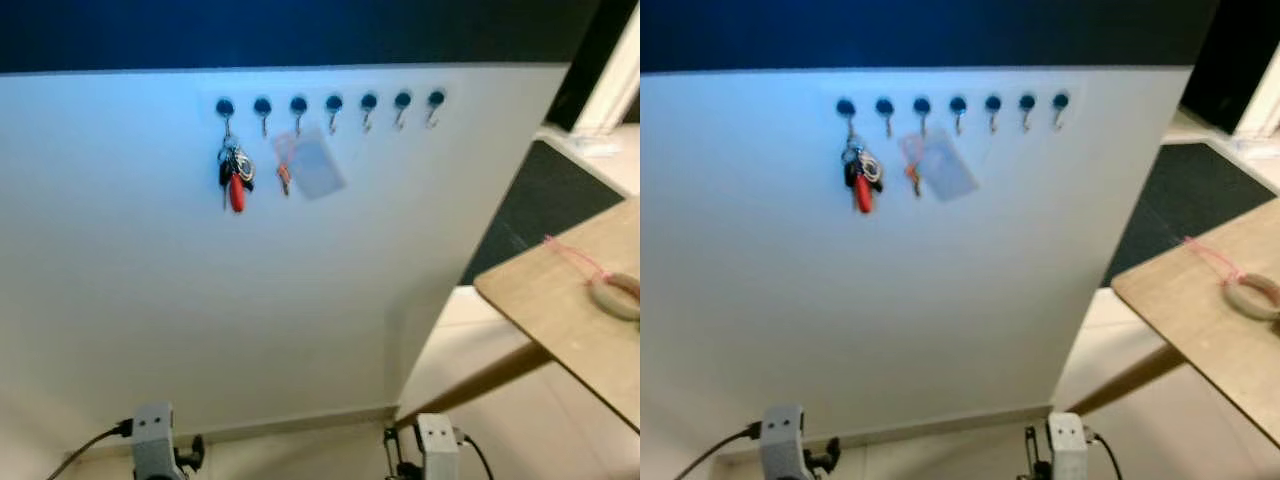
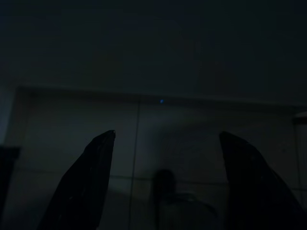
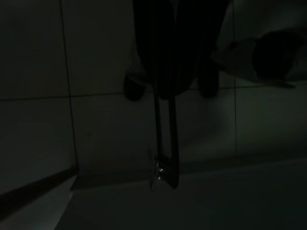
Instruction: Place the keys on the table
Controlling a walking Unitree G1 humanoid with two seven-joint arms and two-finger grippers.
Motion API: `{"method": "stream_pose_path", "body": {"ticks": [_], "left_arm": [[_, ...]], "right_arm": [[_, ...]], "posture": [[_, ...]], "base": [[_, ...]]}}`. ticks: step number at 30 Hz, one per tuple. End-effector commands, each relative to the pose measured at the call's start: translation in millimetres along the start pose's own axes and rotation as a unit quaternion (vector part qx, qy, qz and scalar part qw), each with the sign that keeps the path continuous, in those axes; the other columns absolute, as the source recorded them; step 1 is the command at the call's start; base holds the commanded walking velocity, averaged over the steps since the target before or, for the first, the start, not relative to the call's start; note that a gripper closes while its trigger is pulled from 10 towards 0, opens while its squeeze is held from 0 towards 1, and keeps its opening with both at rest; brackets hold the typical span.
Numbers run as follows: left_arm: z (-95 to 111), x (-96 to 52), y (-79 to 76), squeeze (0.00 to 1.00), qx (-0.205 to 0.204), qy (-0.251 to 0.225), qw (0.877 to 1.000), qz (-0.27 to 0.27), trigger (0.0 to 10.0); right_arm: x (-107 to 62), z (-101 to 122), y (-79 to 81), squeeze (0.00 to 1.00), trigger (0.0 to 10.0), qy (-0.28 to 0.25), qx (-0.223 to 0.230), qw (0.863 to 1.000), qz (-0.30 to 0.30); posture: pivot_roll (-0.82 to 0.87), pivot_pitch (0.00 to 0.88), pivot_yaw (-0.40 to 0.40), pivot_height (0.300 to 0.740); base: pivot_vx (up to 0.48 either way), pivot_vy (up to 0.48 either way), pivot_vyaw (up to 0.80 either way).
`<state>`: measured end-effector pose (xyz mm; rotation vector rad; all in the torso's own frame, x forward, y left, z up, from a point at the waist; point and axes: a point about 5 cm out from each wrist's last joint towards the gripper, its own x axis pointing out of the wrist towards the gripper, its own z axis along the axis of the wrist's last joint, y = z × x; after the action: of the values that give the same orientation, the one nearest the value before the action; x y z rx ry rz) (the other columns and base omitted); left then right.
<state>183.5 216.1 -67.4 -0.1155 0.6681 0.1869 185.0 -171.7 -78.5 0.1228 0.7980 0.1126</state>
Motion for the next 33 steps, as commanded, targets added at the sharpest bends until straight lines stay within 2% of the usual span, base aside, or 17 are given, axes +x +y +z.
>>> {"method": "stream_pose_path", "body": {"ticks": [1, 6, 23, 29, 30, 33], "left_arm": [[-3.7, -1.3, 0.5, 0.0, 0.004, 0.008, 1.0, -0.001, 10.0], [-3.9, -1.5, 0.7, 0.0, 0.006, 0.009, 1.0, -0.001, 10.0], [-2.6, -0.5, -3.0, 0.0, 0.036, 0.011, 0.999, -0.012, 10.0], [-1.4, 0.1, -5.4, 0.0, 0.045, 0.009, 0.999, -0.013, 10.0], [-0.7, 0.1, -5.3, 0.0, 0.035, 0.004, 0.999, -0.004, 10.0], [0.3, 0.2, -5.2, 0.0, 0.039, -0.001, 0.999, 0.001, 10.0]], "right_arm": [[-1.0, -4.5, 1.5, 0.0, 10.0, 0.005, 0.008, 1.0, -0.002], [-1.3, -5.4, 1.6, 0.0, 10.0, 0.006, 0.008, 1.0, -0.002], [-1.2, -5.2, 1.6, 0.0, 10.0, 0.006, 0.008, 1.0, -0.002], [-1.0, -4.1, 0.7, 0.0, 10.0, 0.006, 0.008, 1.0, -0.003], [-0.8, -3.4, 0.4, 0.0, 10.0, 0.005, 0.007, 1.0, -0.003], [-0.6, -2.8, 0.3, 0.0, 10.0, 0.004, 0.007, 1.0, -0.002]], "posture": [[0.06, 0.074, -0.032, 0.74], [0.06, 0.074, -0.031, 0.74], [0.06, 0.074, -0.034, 0.74], [0.06, 0.068, -0.035, 0.74], [0.06, 0.066, -0.035, 0.74], [0.06, 0.065, -0.035, 0.74]], "base": [[-0.262, 0.0, 0.0], [-0.257, 0.0, 0.0], [0.0, 0.0, 0.0], [0.0, -0.48, 0.0], [0.0, 0.0, 0.0], [0.0, 0.0, 0.0]]}}
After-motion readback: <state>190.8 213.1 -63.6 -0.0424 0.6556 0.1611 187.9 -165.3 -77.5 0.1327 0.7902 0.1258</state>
